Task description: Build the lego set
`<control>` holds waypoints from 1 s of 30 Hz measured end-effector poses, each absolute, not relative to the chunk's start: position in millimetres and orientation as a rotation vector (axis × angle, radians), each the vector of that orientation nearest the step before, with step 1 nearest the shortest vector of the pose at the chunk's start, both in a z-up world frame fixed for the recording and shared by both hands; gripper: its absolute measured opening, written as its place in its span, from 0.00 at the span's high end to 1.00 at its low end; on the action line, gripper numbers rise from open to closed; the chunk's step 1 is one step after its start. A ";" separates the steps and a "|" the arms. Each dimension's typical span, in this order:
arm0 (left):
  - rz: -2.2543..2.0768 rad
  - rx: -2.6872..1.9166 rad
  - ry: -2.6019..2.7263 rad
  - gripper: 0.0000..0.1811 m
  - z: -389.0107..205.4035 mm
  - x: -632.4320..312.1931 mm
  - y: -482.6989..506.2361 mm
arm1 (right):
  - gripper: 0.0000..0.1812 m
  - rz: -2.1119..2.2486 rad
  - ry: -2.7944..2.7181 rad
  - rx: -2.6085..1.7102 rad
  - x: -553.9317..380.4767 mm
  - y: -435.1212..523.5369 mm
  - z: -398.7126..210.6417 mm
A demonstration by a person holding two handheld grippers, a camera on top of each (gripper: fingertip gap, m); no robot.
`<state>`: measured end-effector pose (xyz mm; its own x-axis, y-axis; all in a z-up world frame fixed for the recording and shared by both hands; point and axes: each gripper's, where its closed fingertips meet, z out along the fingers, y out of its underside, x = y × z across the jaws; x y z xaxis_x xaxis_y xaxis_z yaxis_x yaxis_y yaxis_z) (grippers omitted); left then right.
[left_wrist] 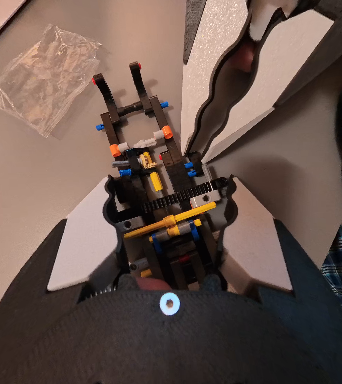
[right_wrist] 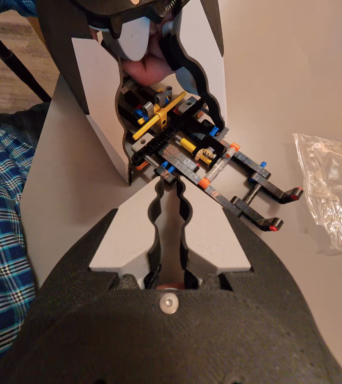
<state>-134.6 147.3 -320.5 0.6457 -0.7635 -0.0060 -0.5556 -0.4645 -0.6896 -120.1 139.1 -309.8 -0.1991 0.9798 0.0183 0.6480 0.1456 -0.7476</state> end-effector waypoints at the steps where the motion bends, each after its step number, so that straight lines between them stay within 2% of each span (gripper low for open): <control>1: -0.399 -2.194 1.018 0.42 -320.5 -135.1 147.7 | 0.96 0.840 -1.916 -1.547 -120.8 139.6 -309.8; 30: -0.382 -2.201 0.974 0.42 -321.0 -137.6 151.3 | 0.96 0.911 -1.919 -1.582 -122.8 141.7 -309.0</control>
